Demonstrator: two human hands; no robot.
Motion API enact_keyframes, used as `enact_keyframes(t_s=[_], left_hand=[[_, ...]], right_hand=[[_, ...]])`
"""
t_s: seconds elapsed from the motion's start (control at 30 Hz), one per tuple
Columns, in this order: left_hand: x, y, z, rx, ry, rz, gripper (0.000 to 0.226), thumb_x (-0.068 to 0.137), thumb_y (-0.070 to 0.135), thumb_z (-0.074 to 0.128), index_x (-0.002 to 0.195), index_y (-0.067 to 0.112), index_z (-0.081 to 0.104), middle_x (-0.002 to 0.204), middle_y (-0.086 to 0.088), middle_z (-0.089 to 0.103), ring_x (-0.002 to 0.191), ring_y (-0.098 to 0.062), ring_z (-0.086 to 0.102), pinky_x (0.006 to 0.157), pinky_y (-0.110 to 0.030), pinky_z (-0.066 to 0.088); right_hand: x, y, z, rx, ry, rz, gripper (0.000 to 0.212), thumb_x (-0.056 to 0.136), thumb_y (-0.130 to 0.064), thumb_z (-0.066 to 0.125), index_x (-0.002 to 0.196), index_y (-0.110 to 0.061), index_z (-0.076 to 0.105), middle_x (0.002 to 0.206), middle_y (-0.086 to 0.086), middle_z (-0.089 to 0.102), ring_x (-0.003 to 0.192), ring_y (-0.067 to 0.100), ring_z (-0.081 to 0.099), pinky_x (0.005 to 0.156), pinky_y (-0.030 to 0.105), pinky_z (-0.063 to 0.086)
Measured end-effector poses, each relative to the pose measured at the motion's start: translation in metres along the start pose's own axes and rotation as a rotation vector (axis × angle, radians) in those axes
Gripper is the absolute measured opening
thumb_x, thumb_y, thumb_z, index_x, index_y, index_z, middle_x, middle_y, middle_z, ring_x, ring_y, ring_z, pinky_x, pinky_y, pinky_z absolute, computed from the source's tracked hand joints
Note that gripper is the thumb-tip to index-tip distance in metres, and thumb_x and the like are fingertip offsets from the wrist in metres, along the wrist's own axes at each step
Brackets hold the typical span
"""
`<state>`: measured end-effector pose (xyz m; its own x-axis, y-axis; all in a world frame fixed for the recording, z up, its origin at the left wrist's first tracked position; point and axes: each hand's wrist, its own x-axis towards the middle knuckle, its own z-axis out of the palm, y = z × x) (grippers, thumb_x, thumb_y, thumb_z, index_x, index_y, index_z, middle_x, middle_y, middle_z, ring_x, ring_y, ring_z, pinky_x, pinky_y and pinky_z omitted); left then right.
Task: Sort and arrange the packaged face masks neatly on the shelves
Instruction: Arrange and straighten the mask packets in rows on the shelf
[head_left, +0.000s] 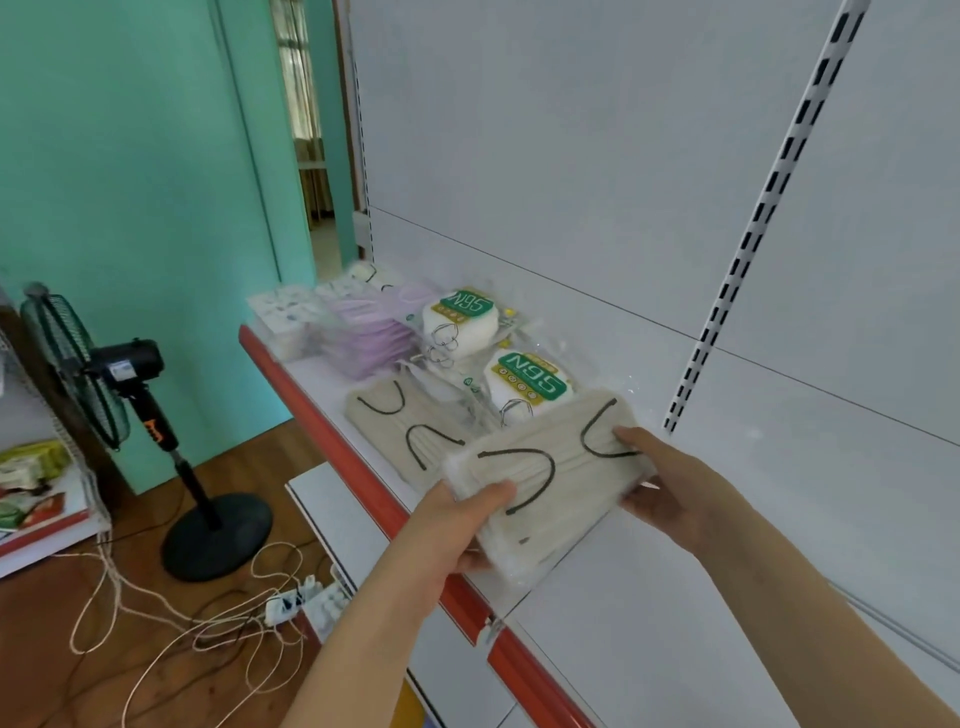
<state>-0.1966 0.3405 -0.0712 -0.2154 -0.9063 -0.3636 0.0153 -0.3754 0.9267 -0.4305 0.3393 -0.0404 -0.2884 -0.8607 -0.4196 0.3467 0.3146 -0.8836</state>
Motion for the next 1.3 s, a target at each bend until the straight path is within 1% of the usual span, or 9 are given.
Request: enact_keyframes(t_s=[0.17, 0.23, 0.33, 0.53, 0.6, 0.83, 0.97, 1.13, 1.3], left_hand=[[0.013, 0.033, -0.056, 0.142, 0.188, 0.062, 0.042, 0.087, 0.042, 0.076, 0.120, 0.019, 0.064, 0.106, -0.004, 0.076, 0.092, -0.023, 0.075, 0.079, -0.043, 0.064], [0.027, 0.050, -0.082, 0.213, 0.261, 0.120, 0.065, 0.078, 0.052, 0.079, 0.131, 0.019, 0.059, 0.114, -0.002, 0.071, 0.097, -0.022, 0.072, 0.082, -0.042, 0.062], [0.048, 0.078, -0.109, 0.253, 0.327, 0.257, 0.064, 0.077, 0.051, 0.081, 0.129, 0.025, 0.055, 0.122, 0.004, 0.064, 0.099, -0.016, 0.067, 0.090, -0.035, 0.056], [0.097, 0.109, -0.128, 0.305, 0.434, 0.337, 0.080, 0.087, 0.044, 0.076, 0.151, 0.015, 0.037, 0.147, -0.008, 0.047, 0.119, -0.024, 0.058, 0.091, -0.033, 0.056], [0.109, 0.095, -0.126, 0.435, 0.444, 0.256, 0.092, 0.089, 0.052, 0.071, 0.158, 0.015, 0.023, 0.159, -0.012, 0.033, 0.137, -0.031, 0.047, 0.106, -0.039, 0.046], [0.121, 0.061, -0.091, 0.388, 0.560, 0.087, 0.108, 0.087, 0.060, 0.067, 0.162, 0.025, -0.002, 0.167, -0.016, -0.001, 0.153, -0.039, 0.013, 0.120, -0.051, 0.025], [0.123, 0.058, -0.069, 0.449, 0.539, 0.107, 0.105, 0.085, 0.061, 0.068, 0.161, 0.032, 0.001, 0.167, -0.015, -0.008, 0.153, -0.044, 0.008, 0.124, -0.051, 0.018], [0.130, 0.061, -0.054, 0.614, 0.548, 0.089, 0.105, 0.080, 0.064, 0.071, 0.160, 0.041, 0.007, 0.166, -0.014, -0.020, 0.151, -0.052, -0.002, 0.122, -0.058, 0.015], [0.138, 0.057, -0.041, 0.682, 0.600, 0.050, 0.105, 0.077, 0.064, 0.073, 0.158, 0.045, 0.009, 0.166, -0.016, -0.022, 0.150, -0.053, -0.002, 0.119, -0.066, 0.018]], right_hand=[[-0.029, -0.011, 0.011, -0.204, -0.258, -0.044, 0.043, 0.078, -0.026, 0.081, 0.115, -0.006, 0.070, 0.110, 0.011, 0.075, 0.096, 0.028, 0.074, 0.080, 0.037, 0.061], [-0.033, -0.006, 0.031, -0.264, -0.318, -0.022, 0.045, 0.078, -0.025, 0.081, 0.116, -0.005, 0.068, 0.106, 0.010, 0.076, 0.091, 0.026, 0.074, 0.079, 0.035, 0.060], [-0.032, 0.010, 0.074, -0.249, -0.364, -0.022, 0.038, 0.082, -0.019, 0.079, 0.115, -0.006, 0.065, 0.103, 0.010, 0.077, 0.089, 0.026, 0.074, 0.080, 0.037, 0.060], [-0.001, 0.035, 0.142, -0.200, -0.329, -0.012, 0.033, 0.086, -0.021, 0.077, 0.113, -0.006, 0.064, 0.108, 0.017, 0.074, 0.096, 0.028, 0.074, 0.079, 0.035, 0.062], [0.001, 0.042, 0.145, -0.219, -0.297, 0.017, 0.033, 0.088, -0.027, 0.075, 0.109, -0.005, 0.061, 0.115, 0.022, 0.066, 0.100, 0.031, 0.071, 0.086, 0.038, 0.061], [0.000, 0.056, 0.147, -0.380, -0.219, -0.167, 0.062, 0.100, -0.039, 0.051, 0.151, -0.010, 0.030, 0.124, -0.005, 0.037, 0.123, 0.016, 0.041, 0.092, 0.027, 0.028], [0.008, 0.058, 0.163, -0.534, -0.119, -0.313, 0.063, 0.095, -0.039, 0.057, 0.145, -0.007, 0.036, 0.144, 0.007, 0.046, 0.128, 0.024, 0.047, 0.100, 0.034, 0.040], [0.013, 0.070, 0.156, -0.850, -0.018, -0.683, 0.075, 0.098, -0.027, 0.055, 0.159, -0.021, 0.011, 0.162, 0.010, 0.017, 0.149, 0.025, 0.023, 0.119, 0.038, 0.029], [0.032, 0.080, 0.145, -1.216, -0.082, -0.708, 0.062, 0.100, -0.050, 0.042, 0.151, -0.017, 0.034, 0.154, 0.011, 0.034, 0.143, 0.028, 0.030, 0.118, 0.039, 0.027]])
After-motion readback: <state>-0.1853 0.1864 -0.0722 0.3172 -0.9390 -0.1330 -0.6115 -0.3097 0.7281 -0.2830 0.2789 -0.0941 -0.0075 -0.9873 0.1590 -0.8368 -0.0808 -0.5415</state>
